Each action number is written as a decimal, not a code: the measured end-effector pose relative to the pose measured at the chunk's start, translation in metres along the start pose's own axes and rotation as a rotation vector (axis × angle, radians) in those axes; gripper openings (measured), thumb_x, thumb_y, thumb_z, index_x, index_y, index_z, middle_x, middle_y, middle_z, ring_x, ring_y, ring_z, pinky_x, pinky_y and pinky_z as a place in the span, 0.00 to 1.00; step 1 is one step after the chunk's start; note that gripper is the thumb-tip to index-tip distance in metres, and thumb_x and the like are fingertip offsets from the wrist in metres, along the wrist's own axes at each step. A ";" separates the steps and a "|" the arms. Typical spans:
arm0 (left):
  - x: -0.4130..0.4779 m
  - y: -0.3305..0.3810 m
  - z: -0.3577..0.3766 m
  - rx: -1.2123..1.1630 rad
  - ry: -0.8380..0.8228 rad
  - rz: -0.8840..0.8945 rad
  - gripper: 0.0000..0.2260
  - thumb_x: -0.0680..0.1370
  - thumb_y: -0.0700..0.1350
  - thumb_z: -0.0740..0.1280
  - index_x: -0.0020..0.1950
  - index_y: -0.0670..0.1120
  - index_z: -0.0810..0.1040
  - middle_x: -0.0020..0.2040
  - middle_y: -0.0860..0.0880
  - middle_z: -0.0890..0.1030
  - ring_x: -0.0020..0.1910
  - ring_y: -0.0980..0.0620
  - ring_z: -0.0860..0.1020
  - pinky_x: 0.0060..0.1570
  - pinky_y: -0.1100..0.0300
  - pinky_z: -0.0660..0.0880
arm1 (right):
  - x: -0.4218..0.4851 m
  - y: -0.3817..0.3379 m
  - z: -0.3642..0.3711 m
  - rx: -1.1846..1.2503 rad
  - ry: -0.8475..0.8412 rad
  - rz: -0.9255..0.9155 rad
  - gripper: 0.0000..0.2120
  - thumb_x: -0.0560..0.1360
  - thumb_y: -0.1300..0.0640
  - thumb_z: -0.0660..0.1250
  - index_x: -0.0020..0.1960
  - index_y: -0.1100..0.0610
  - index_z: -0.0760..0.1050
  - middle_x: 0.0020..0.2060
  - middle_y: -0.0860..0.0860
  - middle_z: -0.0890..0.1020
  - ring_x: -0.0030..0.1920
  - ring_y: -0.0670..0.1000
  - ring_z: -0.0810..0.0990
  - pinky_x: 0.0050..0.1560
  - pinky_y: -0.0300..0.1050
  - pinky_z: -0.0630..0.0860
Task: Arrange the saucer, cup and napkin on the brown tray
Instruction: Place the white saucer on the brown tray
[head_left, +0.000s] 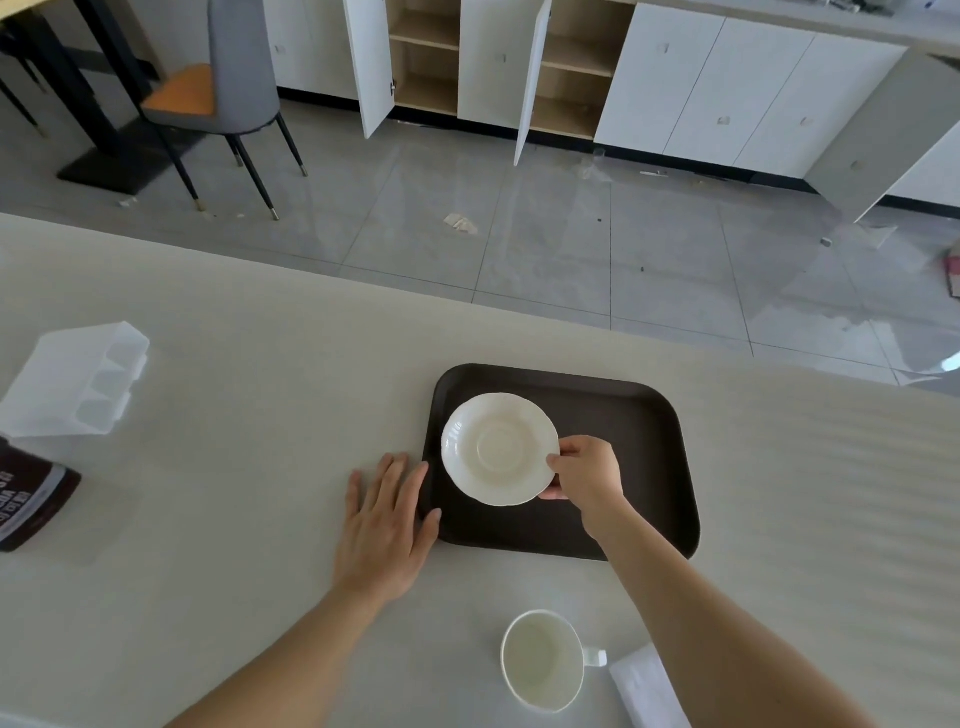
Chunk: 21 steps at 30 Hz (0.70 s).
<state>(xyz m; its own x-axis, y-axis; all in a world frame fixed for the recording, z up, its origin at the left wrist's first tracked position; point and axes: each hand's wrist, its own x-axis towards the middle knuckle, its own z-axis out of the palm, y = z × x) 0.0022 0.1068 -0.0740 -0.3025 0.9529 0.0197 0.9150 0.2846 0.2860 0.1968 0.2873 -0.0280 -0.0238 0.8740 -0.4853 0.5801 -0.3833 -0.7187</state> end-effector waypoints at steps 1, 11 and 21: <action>0.000 0.000 -0.001 -0.003 0.001 0.000 0.27 0.81 0.59 0.50 0.76 0.47 0.64 0.76 0.44 0.67 0.78 0.45 0.60 0.77 0.39 0.52 | 0.001 0.001 0.000 0.006 -0.004 0.001 0.15 0.77 0.66 0.69 0.39 0.47 0.79 0.38 0.47 0.84 0.29 0.44 0.85 0.29 0.43 0.84; 0.001 0.000 -0.001 -0.026 0.028 -0.012 0.30 0.78 0.63 0.55 0.75 0.48 0.65 0.75 0.46 0.70 0.77 0.47 0.62 0.77 0.42 0.52 | -0.001 0.002 0.005 0.017 -0.045 -0.021 0.18 0.77 0.67 0.68 0.38 0.45 0.78 0.39 0.46 0.84 0.29 0.46 0.86 0.29 0.42 0.83; 0.000 -0.003 0.001 -0.076 0.039 -0.019 0.33 0.76 0.64 0.57 0.76 0.47 0.65 0.75 0.47 0.69 0.78 0.49 0.60 0.78 0.44 0.49 | -0.010 0.020 -0.001 -0.072 -0.063 -0.126 0.20 0.78 0.63 0.67 0.36 0.40 0.79 0.32 0.39 0.84 0.30 0.45 0.86 0.32 0.44 0.85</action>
<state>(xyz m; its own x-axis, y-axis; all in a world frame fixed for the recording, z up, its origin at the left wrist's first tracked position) -0.0001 0.1063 -0.0753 -0.3307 0.9424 0.0501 0.8867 0.2922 0.3583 0.2093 0.2711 -0.0365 -0.1492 0.8925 -0.4256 0.6262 -0.2478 -0.7392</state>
